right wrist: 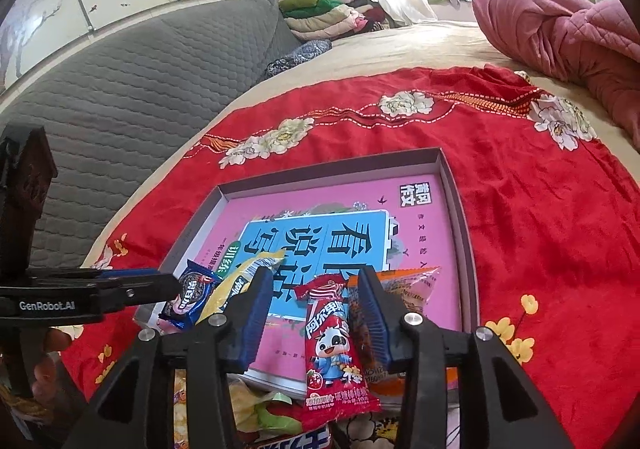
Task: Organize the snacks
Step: 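Open both tools to release the snacks and lift them away from the tray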
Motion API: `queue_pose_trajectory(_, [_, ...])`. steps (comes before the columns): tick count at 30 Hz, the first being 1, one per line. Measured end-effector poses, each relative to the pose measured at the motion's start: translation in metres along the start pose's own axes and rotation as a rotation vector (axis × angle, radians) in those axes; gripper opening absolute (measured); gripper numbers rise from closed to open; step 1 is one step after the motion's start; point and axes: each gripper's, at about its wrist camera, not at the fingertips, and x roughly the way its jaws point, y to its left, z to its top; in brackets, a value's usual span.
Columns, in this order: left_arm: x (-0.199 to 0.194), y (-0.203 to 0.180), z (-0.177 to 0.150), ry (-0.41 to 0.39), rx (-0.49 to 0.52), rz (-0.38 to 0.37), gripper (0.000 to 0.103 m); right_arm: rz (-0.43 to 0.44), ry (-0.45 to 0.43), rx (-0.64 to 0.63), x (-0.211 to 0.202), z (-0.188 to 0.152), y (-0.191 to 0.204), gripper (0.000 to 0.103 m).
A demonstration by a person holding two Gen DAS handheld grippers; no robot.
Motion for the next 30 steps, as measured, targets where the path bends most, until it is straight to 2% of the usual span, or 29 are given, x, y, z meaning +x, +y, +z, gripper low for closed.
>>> queue_pose_trajectory(14, [-0.027,0.009,-0.019,-0.007,0.016,0.004,0.047,-0.036,-0.039,0.011,-0.038,-0.007,-0.007,0.048])
queue_pose_trajectory(18, [-0.032,0.008,-0.020,-0.013,0.023,0.002,0.047,-0.038,-0.046,0.030,-0.047,-0.009,-0.008,0.053])
queue_pose_trajectory(30, [-0.044,0.009,-0.029,-0.010,0.039,-0.013,0.052,-0.062,-0.035,0.056,-0.065,-0.020,0.000,0.054])
